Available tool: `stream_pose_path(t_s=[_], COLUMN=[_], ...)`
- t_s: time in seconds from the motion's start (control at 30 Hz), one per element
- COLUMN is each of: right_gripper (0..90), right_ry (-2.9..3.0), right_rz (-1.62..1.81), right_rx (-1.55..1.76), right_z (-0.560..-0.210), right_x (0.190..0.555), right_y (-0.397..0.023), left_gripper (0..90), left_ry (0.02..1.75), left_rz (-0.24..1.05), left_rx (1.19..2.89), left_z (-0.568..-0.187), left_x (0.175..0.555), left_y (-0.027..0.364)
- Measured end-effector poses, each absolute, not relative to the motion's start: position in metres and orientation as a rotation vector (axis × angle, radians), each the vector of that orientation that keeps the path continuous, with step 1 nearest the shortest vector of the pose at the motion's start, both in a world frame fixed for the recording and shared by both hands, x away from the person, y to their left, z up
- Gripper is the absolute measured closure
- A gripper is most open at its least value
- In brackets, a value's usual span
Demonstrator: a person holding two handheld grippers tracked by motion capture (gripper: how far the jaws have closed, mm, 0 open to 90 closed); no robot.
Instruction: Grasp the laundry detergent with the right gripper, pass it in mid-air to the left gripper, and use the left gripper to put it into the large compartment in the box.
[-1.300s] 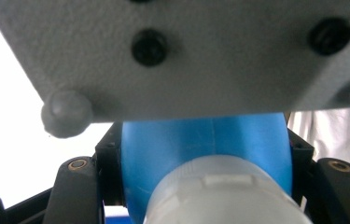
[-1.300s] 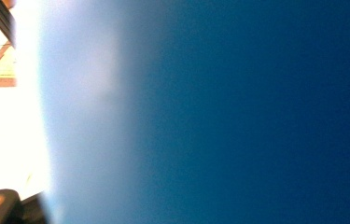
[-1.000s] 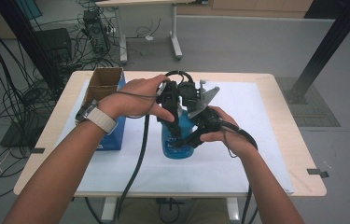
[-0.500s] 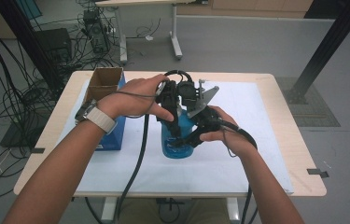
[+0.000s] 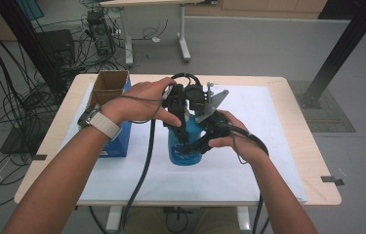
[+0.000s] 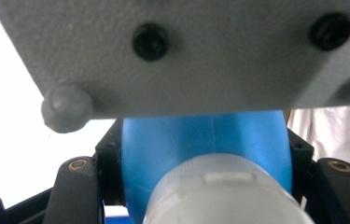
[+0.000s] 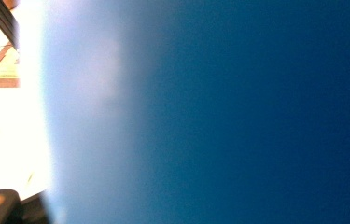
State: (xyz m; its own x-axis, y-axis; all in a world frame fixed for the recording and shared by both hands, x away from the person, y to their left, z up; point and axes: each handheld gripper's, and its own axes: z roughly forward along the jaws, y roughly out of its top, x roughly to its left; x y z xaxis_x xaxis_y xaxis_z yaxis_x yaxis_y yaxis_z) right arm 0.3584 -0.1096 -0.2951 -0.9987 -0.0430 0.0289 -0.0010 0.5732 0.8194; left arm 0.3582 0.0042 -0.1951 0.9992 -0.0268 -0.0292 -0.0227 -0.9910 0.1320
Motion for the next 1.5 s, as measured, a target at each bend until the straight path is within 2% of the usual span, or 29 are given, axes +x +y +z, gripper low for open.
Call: stream_pose_path(t_s=[1.5], right_gripper=[43.4], right_ry=[-2.754], right_rz=[-1.449], right_rx=[0.065], right_z=[-0.2937], right_x=[0.3568], right_y=[-0.1088], left_gripper=[37.8], left_ry=[-0.033], left_rz=[-0.033], left_rx=[3.022], left_z=[-0.1927], left_x=[0.3551], left_y=[0.0034])
